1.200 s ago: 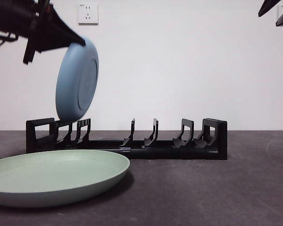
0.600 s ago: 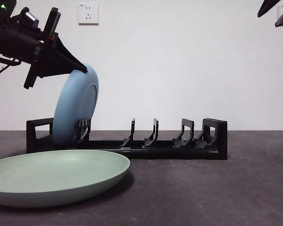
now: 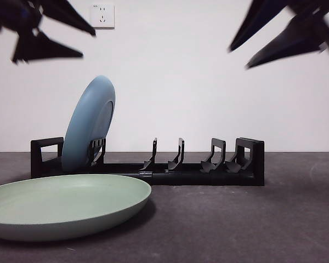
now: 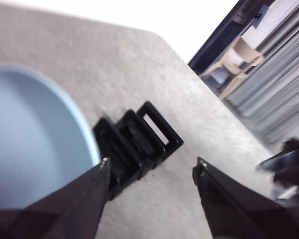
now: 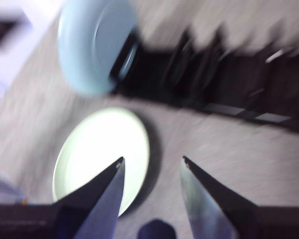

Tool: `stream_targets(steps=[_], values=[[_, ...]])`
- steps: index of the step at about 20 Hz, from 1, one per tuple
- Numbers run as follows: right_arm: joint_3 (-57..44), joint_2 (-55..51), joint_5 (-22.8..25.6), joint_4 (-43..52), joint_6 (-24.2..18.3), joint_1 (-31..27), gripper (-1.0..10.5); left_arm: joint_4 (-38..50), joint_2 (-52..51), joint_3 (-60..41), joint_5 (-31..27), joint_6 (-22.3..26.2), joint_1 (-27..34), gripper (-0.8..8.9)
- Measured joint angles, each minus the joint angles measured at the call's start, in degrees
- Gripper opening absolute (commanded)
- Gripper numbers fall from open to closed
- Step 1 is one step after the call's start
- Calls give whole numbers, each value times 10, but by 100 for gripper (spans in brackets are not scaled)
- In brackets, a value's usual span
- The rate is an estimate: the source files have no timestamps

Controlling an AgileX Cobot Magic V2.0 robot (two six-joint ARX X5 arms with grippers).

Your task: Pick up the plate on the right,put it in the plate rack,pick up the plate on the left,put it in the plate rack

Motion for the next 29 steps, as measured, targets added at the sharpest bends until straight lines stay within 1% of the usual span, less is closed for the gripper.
stream_targets(steps=[2,3,5,7,9,12,17,18,19,21,24,29], values=[[0,48,-4,29,0,34,186,-51,-61,0,-51,45,-12,288],[0,73,-14,49,3,47,186,-80,-93,0,-84,73,-24,288],[3,128,-18,73,11,64,186,-136,-151,0,-155,127,-54,288],[15,189,-30,73,14,71,186,-182,-196,0,-222,170,-92,288],[32,247,-31,73,15,75,186,-213,-227,0,-275,192,-133,287],[60,316,-52,73,16,81,186,-242,-245,0,-321,204,-190,287],[94,386,-60,73,16,94,185,-260,-244,0,-367,206,-247,286],[96,393,-60,73,16,96,176,-260,-244,0,-373,206,-253,286],[97,400,-60,79,17,100,137,-260,-244,0,-384,206,-258,286],[97,407,-60,82,18,106,118,-260,-244,0,-387,206,-263,283],[97,408,-60,85,26,113,-14,-261,-244,0,-387,206,-266,283],[98,408,-65,79,43,120,-12,-276,-244,0,-387,206,-266,283]])
